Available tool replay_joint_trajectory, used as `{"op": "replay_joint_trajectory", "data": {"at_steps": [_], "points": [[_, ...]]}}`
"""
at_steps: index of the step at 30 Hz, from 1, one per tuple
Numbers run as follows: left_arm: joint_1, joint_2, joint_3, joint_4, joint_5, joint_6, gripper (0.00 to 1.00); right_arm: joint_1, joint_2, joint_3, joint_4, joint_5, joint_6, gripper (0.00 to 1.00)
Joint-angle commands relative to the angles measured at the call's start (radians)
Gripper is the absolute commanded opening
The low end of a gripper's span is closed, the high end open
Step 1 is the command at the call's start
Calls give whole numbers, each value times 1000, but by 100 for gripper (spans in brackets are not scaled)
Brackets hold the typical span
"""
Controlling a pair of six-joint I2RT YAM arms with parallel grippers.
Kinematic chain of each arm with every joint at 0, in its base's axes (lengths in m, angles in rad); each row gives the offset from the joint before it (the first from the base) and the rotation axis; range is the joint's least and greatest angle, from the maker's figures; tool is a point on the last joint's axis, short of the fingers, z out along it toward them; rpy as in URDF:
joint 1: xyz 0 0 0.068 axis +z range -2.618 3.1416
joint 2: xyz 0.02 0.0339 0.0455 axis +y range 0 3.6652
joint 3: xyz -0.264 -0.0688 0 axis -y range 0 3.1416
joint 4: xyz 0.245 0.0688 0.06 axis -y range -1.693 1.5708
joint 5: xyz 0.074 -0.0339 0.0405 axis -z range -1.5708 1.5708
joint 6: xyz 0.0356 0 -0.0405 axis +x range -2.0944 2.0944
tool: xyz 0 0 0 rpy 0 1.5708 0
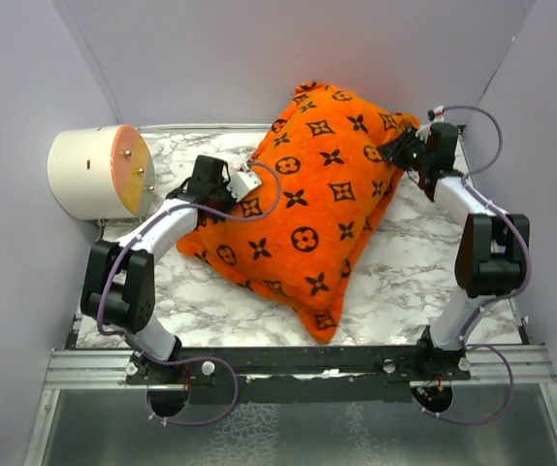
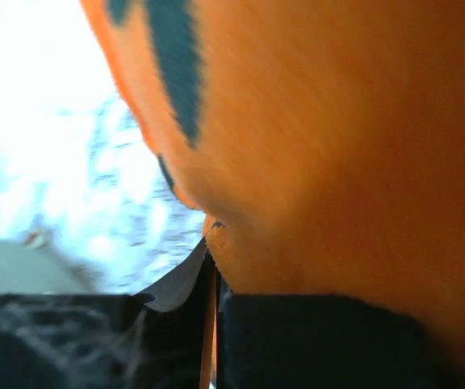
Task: Remove the pillowcase from the pillow
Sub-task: Adjust the pillow at the center of the board.
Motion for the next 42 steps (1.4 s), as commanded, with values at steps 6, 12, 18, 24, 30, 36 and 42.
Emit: {"op": "replay_joint_trajectory", "data": {"at_steps": [6, 12, 18, 24, 30, 36, 42], "points": [[49, 287, 596, -86, -346, -152, 0, 37, -432, -573, 12, 74, 123, 1], [65, 334, 929, -435, -227, -193, 44, 64, -667, -730, -115, 81, 117, 3], [65, 151, 906, -578, -119, -168, 60, 79, -816, -745, -245, 12, 73, 10], [1, -163, 487, -651, 11, -59, 64, 88, -816, -600, -413, -11, -23, 37], [-47, -318, 100, -575, -44, -45, 64, 88, -756, -427, -495, 97, -47, 65], [-50, -299, 0, -445, -84, -74, 62, 75, -644, -349, -477, 219, -41, 76], [-49, -209, -25, -268, -204, -91, 54, 70, -573, -374, -431, 183, -15, 76]]}}
